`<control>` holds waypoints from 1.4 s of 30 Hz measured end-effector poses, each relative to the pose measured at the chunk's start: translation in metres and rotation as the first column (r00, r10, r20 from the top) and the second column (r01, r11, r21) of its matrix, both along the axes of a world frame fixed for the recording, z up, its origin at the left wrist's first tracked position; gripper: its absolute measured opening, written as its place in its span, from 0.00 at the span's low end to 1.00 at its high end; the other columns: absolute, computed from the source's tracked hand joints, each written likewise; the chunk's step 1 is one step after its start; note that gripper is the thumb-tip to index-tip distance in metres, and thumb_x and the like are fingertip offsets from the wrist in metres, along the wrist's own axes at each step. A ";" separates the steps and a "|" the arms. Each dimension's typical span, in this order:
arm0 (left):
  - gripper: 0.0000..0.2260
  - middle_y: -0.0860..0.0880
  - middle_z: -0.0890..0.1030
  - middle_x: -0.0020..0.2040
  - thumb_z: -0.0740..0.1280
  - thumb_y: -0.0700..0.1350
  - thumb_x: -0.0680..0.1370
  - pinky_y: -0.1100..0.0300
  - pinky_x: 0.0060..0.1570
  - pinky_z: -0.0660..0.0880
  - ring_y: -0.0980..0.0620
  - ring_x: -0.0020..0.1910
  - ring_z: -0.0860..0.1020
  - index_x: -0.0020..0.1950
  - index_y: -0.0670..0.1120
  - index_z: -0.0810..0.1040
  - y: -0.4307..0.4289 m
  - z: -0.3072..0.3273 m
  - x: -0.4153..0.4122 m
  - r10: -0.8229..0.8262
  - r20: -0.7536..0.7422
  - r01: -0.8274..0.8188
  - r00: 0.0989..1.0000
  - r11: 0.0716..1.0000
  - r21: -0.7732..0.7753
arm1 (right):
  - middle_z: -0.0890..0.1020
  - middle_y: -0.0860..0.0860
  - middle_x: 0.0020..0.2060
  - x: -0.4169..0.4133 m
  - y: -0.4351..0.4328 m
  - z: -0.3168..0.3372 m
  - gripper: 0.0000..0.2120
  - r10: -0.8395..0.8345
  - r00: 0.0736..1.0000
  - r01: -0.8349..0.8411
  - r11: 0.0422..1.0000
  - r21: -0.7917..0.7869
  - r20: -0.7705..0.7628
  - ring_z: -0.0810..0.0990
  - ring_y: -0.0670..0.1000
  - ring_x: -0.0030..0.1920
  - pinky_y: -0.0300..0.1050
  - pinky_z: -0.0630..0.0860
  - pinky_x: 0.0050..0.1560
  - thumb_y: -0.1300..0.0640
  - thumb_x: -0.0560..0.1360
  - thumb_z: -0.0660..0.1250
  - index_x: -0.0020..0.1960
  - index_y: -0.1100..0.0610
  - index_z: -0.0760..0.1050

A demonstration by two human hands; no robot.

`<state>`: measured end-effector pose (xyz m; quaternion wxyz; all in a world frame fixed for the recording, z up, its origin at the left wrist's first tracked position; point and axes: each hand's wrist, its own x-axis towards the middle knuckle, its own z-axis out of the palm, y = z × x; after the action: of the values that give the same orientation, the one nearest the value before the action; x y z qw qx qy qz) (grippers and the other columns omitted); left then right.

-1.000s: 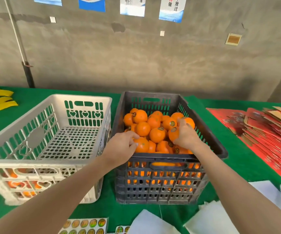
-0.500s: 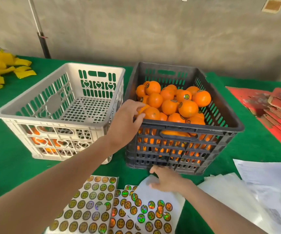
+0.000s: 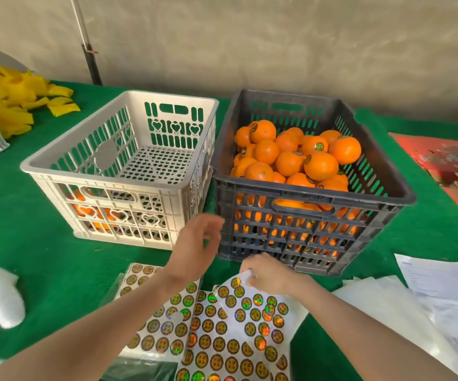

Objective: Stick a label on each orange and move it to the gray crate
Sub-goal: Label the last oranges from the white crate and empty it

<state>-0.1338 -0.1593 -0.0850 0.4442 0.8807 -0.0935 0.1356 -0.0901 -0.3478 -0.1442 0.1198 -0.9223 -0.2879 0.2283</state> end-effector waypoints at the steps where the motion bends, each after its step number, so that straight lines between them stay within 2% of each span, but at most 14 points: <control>1: 0.12 0.53 0.78 0.51 0.67 0.35 0.76 0.62 0.57 0.75 0.55 0.51 0.78 0.59 0.43 0.77 -0.001 -0.008 0.000 -0.033 -0.220 0.030 0.975 0.999 -0.017 | 0.78 0.51 0.50 0.001 -0.005 0.003 0.10 -0.021 1.000 0.022 0.998 0.058 -0.010 0.73 0.49 0.50 0.43 0.68 0.50 0.64 0.77 0.62 0.57 0.61 0.76; 3: 0.16 0.53 0.79 0.49 0.71 0.38 0.74 0.59 0.59 0.73 0.54 0.51 0.78 0.59 0.47 0.76 -0.005 -0.021 0.004 -0.130 -0.551 0.074 0.824 0.990 -0.123 | 0.75 0.46 0.44 0.001 -0.015 0.010 0.07 -0.079 0.996 0.086 0.982 0.171 -0.044 0.72 0.47 0.46 0.38 0.65 0.46 0.64 0.77 0.63 0.53 0.62 0.77; 6: 0.17 0.51 0.82 0.45 0.75 0.37 0.69 0.63 0.51 0.76 0.55 0.45 0.81 0.56 0.46 0.79 -0.016 -0.032 0.009 -0.226 -0.689 0.041 0.689 0.961 -0.274 | 0.72 0.42 0.40 0.000 -0.028 0.022 0.08 -0.148 0.984 0.172 0.938 0.300 -0.100 0.72 0.46 0.44 0.36 0.66 0.45 0.66 0.76 0.64 0.43 0.53 0.73; 8: 0.14 0.52 0.85 0.43 0.75 0.36 0.68 0.66 0.42 0.78 0.56 0.41 0.83 0.53 0.44 0.82 -0.026 -0.036 0.012 -0.219 -0.696 -0.004 0.684 0.953 -0.304 | 0.72 0.42 0.40 0.000 -0.032 0.029 0.14 -0.187 0.973 0.224 0.904 0.365 -0.135 0.72 0.42 0.41 0.36 0.68 0.44 0.66 0.75 0.65 0.40 0.48 0.69; 11: 0.11 0.53 0.85 0.37 0.74 0.33 0.68 0.67 0.33 0.76 0.57 0.35 0.83 0.46 0.46 0.83 -0.041 -0.034 0.017 -0.197 -0.667 -0.037 0.719 0.947 -0.319 | 0.71 0.43 0.41 -0.004 -0.037 0.037 0.10 -0.207 0.971 0.239 0.884 0.402 -0.123 0.71 0.36 0.38 0.31 0.66 0.40 0.64 0.76 0.65 0.47 0.50 0.70; 16: 0.12 0.55 0.78 0.34 0.74 0.32 0.66 0.74 0.30 0.68 0.62 0.32 0.75 0.45 0.44 0.79 -0.053 -0.029 0.021 -0.134 -0.586 0.028 0.799 0.982 -0.185 | 0.77 0.47 0.53 -0.013 -0.035 0.041 0.12 -0.132 0.975 0.041 0.897 0.440 0.177 0.75 0.46 0.55 0.41 0.71 0.57 0.63 0.76 0.66 0.58 0.53 0.76; 18: 0.12 0.54 0.77 0.33 0.73 0.31 0.65 0.75 0.29 0.67 0.61 0.30 0.73 0.46 0.41 0.78 -0.056 -0.029 0.022 -0.143 -0.567 0.054 0.811 0.984 -0.171 | 0.78 0.50 0.52 -0.014 -0.032 0.041 0.11 -0.055 0.957 -0.062 0.921 0.385 0.286 0.76 0.50 0.54 0.44 0.72 0.55 0.64 0.76 0.66 0.55 0.55 0.80; 21: 0.20 0.50 0.79 0.39 0.74 0.32 0.65 0.71 0.36 0.70 0.57 0.36 0.76 0.56 0.40 0.77 -0.059 -0.031 0.021 -0.174 -0.551 0.087 0.816 0.980 -0.181 | 0.78 0.52 0.48 -0.013 -0.033 0.042 0.09 0.012 0.924 -0.134 0.946 0.294 0.381 0.76 0.53 0.51 0.50 0.74 0.48 0.64 0.76 0.63 0.49 0.56 0.81; 26: 0.20 0.53 0.81 0.40 0.73 0.30 0.65 0.74 0.32 0.70 0.64 0.35 0.77 0.55 0.41 0.78 -0.059 -0.038 0.020 -0.189 -0.540 0.082 0.820 0.973 -0.217 | 0.77 0.51 0.44 -0.014 -0.037 0.045 0.07 -0.062 0.937 -0.080 0.919 0.386 0.343 0.75 0.51 0.46 0.50 0.73 0.47 0.67 0.75 0.61 0.45 0.59 0.75; 30: 0.17 0.52 0.80 0.40 0.71 0.31 0.67 0.73 0.31 0.70 0.55 0.39 0.78 0.54 0.43 0.77 -0.060 -0.043 0.016 -0.166 -0.580 0.065 0.797 0.980 -0.190 | 0.79 0.52 0.47 -0.017 -0.036 0.054 0.04 -0.150 0.949 -0.003 0.873 0.487 0.276 0.77 0.51 0.50 0.50 0.74 0.53 0.66 0.76 0.63 0.47 0.60 0.76; 32: 0.11 0.56 0.78 0.37 0.69 0.33 0.70 0.76 0.32 0.68 0.54 0.41 0.77 0.48 0.45 0.77 -0.058 -0.040 0.013 -0.125 -0.519 0.101 0.846 0.992 -0.074 | 0.80 0.53 0.48 -0.020 -0.029 0.061 0.04 -0.143 0.952 -0.023 0.848 0.529 0.271 0.78 0.52 0.52 0.50 0.74 0.53 0.67 0.76 0.64 0.46 0.61 0.76; 35: 0.08 0.55 0.78 0.40 0.68 0.37 0.73 0.75 0.38 0.69 0.56 0.40 0.77 0.51 0.43 0.80 -0.036 -0.020 0.008 -0.082 -0.254 0.096 0.964 0.994 0.044 | 0.80 0.54 0.47 -0.027 -0.010 0.081 0.04 -0.115 0.947 -0.105 0.771 0.628 0.299 0.78 0.50 0.50 0.44 0.75 0.52 0.69 0.74 0.66 0.44 0.62 0.77; 38: 0.06 0.57 0.80 0.36 0.67 0.35 0.73 0.71 0.34 0.72 0.60 0.32 0.77 0.47 0.42 0.82 0.004 0.020 0.008 -0.099 -0.020 0.098 0.995 0.995 -0.015 | 0.79 0.55 0.45 -0.034 0.022 0.109 0.04 -0.144 0.899 -0.242 0.623 0.744 0.413 0.77 0.47 0.48 0.39 0.74 0.48 0.70 0.72 0.67 0.42 0.63 0.77; 42: 0.06 0.50 0.83 0.37 0.66 0.36 0.77 0.65 0.29 0.76 0.55 0.30 0.79 0.47 0.46 0.80 0.065 0.072 0.023 0.027 0.005 -0.025 1.000 0.978 -0.205 | 0.79 0.54 0.45 -0.023 0.076 0.145 0.05 -0.205 0.807 -0.415 0.473 0.778 0.554 0.76 0.49 0.49 0.40 0.72 0.50 0.67 0.74 0.66 0.49 0.63 0.79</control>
<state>-0.1108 -0.0943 -0.0132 0.5303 0.8309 -0.0692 0.1536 -0.1131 -0.2714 0.0006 0.4633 -0.7297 -0.4441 -0.2359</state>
